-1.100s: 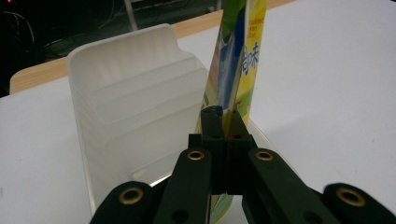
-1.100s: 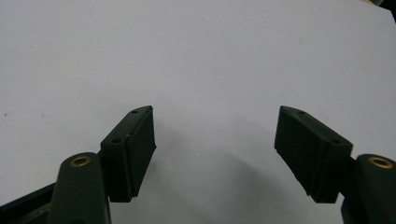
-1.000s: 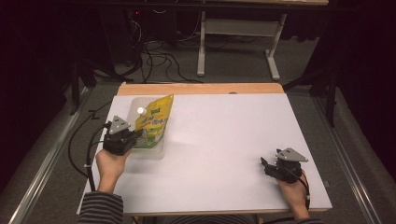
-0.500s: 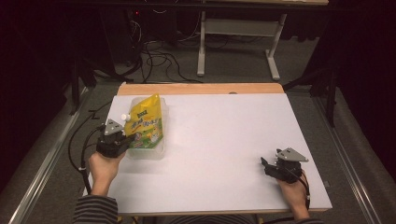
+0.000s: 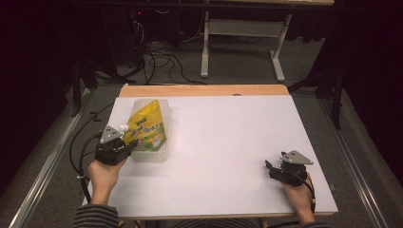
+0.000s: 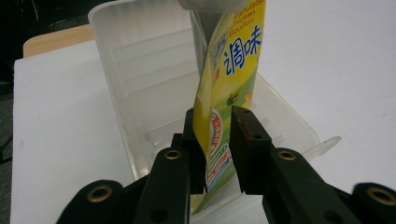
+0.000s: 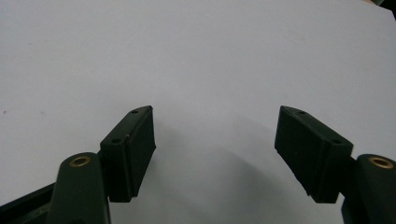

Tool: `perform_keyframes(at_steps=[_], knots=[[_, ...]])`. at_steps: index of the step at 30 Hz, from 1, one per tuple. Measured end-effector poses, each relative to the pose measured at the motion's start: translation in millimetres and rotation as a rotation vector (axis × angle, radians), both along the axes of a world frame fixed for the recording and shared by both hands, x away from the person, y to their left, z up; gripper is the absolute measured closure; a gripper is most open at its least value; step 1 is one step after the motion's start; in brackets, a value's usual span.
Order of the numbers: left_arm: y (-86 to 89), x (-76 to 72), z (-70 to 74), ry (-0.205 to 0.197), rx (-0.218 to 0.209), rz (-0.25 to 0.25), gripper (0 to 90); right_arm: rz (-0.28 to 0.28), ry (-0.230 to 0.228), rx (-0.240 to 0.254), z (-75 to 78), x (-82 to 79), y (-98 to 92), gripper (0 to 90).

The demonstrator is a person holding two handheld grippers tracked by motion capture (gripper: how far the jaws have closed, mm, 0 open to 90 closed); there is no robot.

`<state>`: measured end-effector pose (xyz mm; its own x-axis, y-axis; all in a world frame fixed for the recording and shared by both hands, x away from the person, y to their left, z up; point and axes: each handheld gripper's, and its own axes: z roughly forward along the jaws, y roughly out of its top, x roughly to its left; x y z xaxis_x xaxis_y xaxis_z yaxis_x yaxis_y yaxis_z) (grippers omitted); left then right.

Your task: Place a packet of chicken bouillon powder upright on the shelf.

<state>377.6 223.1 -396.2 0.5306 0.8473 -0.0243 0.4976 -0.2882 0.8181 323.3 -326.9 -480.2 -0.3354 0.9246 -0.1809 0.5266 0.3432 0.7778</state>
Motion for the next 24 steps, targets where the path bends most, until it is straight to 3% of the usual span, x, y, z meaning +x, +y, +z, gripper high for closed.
perform_keyframes(at_steps=[5,12,17,19,24], knots=[[-3.3,-6.7,-2.9,0.007,0.009,-0.012,81.5,0.002,-0.001,0.001,0.1,-0.1,-0.1,29.4],[0.0,-8.7,-5.6,0.014,-0.014,-0.002,77.6,0.000,-0.001,0.002,0.0,-0.2,0.0,29.4],[0.9,-10.3,-4.9,-0.003,-0.025,0.024,69.9,0.000,-0.002,0.003,-0.1,-0.1,0.0,29.4],[1.2,-11.6,-3.8,-0.011,-0.024,0.044,60.1,0.002,0.000,0.000,0.0,-0.1,0.0,29.4],[2.8,-15.7,-0.5,-0.029,-0.033,0.070,53.7,0.002,0.000,0.001,0.1,-0.2,-0.1,29.4]])
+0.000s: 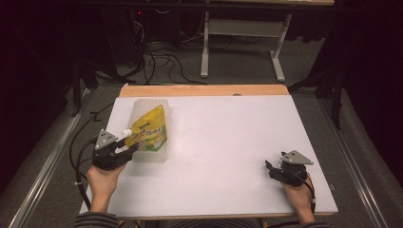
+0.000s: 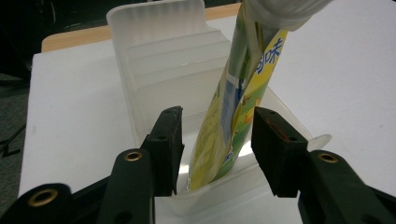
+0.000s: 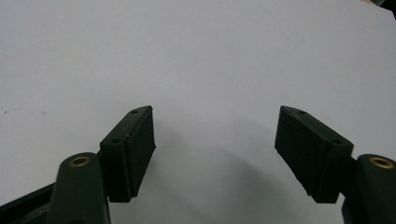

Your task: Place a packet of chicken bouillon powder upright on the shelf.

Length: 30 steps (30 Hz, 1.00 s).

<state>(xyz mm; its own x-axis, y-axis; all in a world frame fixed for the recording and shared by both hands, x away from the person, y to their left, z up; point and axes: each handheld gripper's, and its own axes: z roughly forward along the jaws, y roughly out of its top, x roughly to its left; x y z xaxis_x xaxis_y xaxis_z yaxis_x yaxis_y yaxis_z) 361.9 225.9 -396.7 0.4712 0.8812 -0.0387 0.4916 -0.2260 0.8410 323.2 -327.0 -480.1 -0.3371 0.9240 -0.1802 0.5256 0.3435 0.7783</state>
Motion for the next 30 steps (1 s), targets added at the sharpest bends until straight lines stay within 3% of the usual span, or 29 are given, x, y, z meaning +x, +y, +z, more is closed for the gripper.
perform_keyframes(at_steps=[6,19,30], knots=[[0.7,-9.5,-2.3,-0.001,0.017,0.028,52.2,0.000,-0.002,-0.001,-0.3,0.2,0.2,29.5],[9.4,-37.3,-5.5,-0.010,-0.015,0.074,50.3,-0.001,-0.002,-0.004,-0.4,0.3,0.6,29.4],[-1.6,-60.9,-10.9,-0.027,-0.044,0.052,49.4,0.001,0.000,-0.008,-0.4,0.3,0.9,29.4]])
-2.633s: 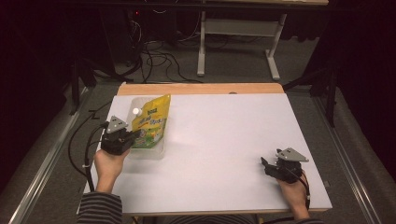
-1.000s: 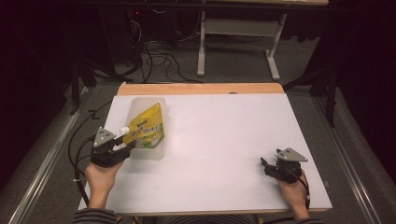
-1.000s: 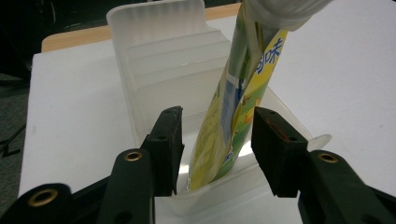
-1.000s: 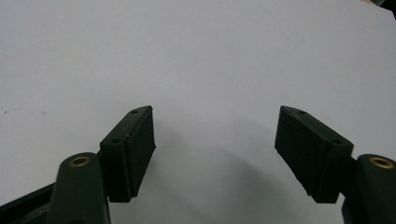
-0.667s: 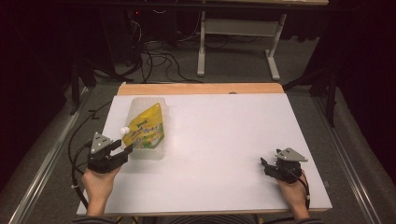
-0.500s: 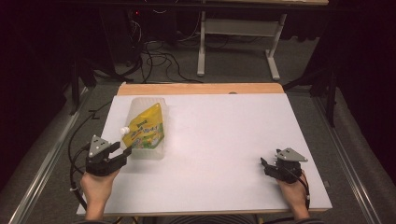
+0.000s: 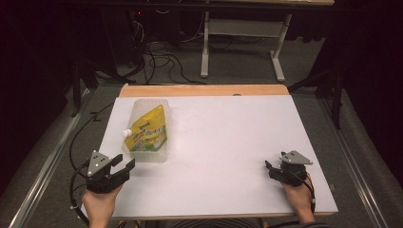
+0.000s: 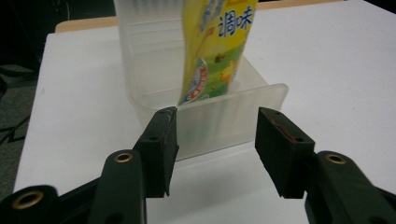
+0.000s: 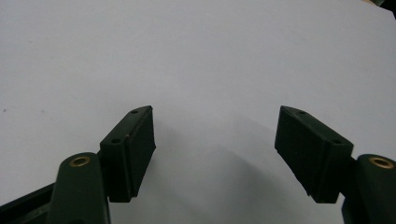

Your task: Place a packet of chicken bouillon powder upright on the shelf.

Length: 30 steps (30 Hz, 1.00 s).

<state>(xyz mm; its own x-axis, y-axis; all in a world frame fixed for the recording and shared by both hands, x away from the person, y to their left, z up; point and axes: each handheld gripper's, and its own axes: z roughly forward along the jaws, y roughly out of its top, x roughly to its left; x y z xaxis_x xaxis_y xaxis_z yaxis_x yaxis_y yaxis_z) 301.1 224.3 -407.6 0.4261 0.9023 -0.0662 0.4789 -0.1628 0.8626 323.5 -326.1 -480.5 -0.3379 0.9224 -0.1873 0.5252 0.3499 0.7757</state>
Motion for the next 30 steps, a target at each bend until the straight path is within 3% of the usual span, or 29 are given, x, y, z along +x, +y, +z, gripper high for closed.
perform_keyframes(at_steps=[18,30], knots=[[-35.9,-3.0,-6.2,-0.008,-0.007,-0.085,48.5,0.000,0.000,0.000,0.0,-0.1,0.0,29.4],[-68.5,7.0,-7.6,-0.008,-0.010,-0.162,48.2,0.000,-0.003,0.002,0.0,-0.2,-0.1,29.3]])
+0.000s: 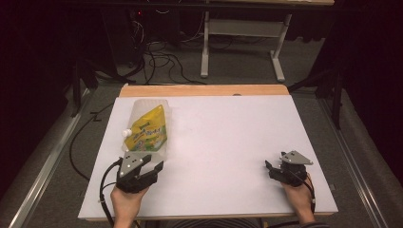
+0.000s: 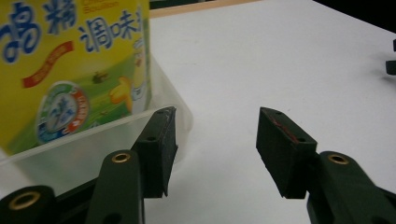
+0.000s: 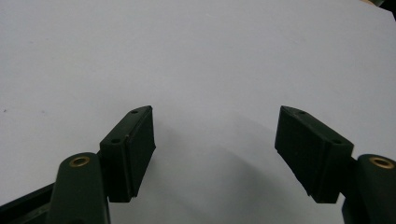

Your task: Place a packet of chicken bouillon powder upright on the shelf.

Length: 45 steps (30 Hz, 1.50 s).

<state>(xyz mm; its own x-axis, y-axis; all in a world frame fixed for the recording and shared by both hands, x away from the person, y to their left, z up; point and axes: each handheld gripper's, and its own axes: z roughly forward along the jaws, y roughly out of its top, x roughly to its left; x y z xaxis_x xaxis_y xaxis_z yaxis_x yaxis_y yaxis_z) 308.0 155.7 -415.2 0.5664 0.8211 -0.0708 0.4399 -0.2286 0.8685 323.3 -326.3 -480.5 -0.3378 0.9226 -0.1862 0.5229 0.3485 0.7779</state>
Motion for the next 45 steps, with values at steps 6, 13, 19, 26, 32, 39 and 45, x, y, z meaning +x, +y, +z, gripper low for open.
perform_keyframes(at_steps=[6,13,19,26,32,39,45], knots=[[-14.6,4.6,-1.2,-0.002,0.003,-0.035,48.0,0.000,0.002,-0.001,0.0,0.0,0.1,29.3],[-29.3,8.0,-2.3,-0.007,0.003,-0.057,48.1,0.000,0.002,-0.001,0.0,0.0,0.0,29.3],[-38.3,10.2,-4.4,-0.005,0.004,-0.079,48.1,-0.001,0.003,-0.001,0.0,0.1,0.2,29.3],[-53.3,15.0,-7.2,0.002,0.002,-0.113,48.0,-0.001,0.004,-0.002,-0.1,0.2,0.3,29.3],[-65.0,19.5,-10.6,0.006,0.005,-0.130,47.9,0.000,0.004,-0.002,0.0,0.2,0.2,29.3],[-75.2,26.4,-16.4,0.009,-0.005,-0.137,47.7,0.000,0.001,0.009,0.3,-0.2,-0.9,30.3],[-84.7,32.0,-21.6,-0.002,-0.001,-0.146,47.6,0.006,-0.013,0.041,1.2,-1.9,-3.7,30.9]])
